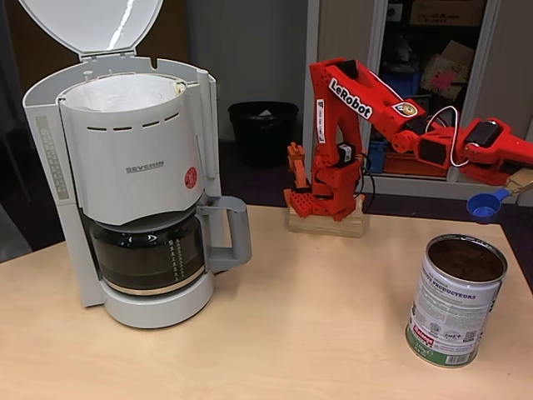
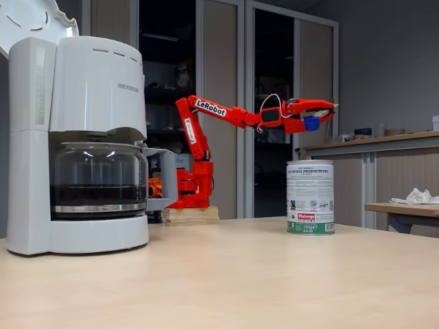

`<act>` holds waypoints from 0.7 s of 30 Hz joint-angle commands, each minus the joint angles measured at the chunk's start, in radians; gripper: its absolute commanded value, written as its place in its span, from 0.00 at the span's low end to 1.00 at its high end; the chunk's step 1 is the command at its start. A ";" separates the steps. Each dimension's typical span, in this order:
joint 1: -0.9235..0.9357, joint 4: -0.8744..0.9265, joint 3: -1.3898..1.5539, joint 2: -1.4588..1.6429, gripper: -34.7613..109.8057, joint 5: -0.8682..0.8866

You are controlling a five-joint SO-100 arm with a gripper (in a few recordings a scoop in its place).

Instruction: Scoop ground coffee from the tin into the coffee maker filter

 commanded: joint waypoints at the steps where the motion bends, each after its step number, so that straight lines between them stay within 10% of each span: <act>1: -0.020 -0.124 -0.011 -0.015 0.24 0.035; 21: 0.003 -0.420 0.058 -0.232 0.24 0.181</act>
